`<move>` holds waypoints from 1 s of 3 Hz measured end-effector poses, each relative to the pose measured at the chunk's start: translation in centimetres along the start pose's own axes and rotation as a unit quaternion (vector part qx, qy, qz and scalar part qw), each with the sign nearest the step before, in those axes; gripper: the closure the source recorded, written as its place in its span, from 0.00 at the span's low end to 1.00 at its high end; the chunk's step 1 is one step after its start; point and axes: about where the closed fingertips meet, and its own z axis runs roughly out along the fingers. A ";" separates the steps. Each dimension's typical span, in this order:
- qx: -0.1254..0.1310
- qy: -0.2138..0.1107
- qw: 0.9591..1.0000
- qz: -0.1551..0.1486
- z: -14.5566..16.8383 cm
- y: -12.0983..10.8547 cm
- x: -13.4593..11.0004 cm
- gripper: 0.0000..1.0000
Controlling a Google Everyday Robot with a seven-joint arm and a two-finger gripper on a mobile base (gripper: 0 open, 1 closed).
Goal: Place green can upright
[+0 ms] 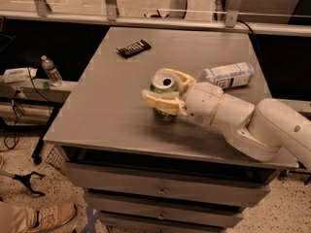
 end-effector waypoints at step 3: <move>-0.003 0.003 1.000 -0.002 -0.2 0.0 -0.7 0.00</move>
Offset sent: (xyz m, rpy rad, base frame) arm -0.0005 0.0019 0.0008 -0.0004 -0.0012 0.0033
